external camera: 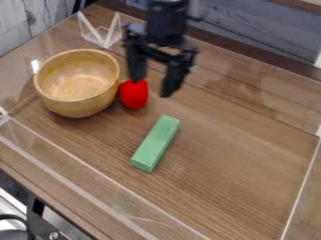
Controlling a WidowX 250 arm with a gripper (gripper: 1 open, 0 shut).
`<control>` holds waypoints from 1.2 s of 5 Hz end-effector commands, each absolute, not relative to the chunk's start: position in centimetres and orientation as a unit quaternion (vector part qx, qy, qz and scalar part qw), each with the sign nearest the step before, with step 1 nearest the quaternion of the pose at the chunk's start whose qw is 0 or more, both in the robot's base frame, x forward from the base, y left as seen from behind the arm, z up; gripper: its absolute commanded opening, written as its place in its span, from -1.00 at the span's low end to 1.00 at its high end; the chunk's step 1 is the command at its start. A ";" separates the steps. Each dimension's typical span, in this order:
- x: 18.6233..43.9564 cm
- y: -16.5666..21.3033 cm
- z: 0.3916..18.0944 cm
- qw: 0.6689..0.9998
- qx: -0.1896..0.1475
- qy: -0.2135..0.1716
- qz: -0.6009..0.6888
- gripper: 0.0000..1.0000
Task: Move the red object to the right
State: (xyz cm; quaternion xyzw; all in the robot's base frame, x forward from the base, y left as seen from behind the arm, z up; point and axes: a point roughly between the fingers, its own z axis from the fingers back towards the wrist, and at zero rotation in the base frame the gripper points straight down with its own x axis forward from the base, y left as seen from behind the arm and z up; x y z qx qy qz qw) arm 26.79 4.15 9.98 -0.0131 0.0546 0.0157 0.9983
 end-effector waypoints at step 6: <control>28.2 13.8 10.4 0.998 -0.003 -0.062 -0.017 1.00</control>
